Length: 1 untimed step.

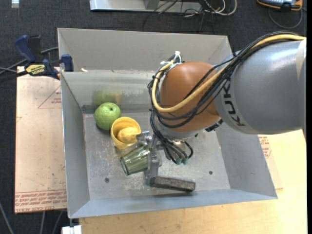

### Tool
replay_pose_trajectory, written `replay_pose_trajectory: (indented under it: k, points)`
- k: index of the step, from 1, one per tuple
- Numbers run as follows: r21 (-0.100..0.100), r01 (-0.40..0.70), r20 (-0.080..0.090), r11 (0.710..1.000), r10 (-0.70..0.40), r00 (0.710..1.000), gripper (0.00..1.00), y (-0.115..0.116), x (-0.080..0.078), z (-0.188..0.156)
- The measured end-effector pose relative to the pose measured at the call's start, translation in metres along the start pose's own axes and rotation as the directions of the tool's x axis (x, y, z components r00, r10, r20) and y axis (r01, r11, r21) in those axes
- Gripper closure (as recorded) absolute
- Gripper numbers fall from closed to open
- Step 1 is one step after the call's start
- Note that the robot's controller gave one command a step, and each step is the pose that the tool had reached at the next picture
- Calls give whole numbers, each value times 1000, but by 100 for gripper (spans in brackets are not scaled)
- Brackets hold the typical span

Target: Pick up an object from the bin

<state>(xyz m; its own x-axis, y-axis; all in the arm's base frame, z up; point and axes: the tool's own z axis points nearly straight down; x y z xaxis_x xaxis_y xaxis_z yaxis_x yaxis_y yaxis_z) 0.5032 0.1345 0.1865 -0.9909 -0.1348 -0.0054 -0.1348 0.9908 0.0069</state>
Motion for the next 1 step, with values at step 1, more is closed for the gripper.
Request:
replay_pose_trajectory:
  k: [1]
  points:
    - [0,0,0,1000,0,1000,100,0,0,0]
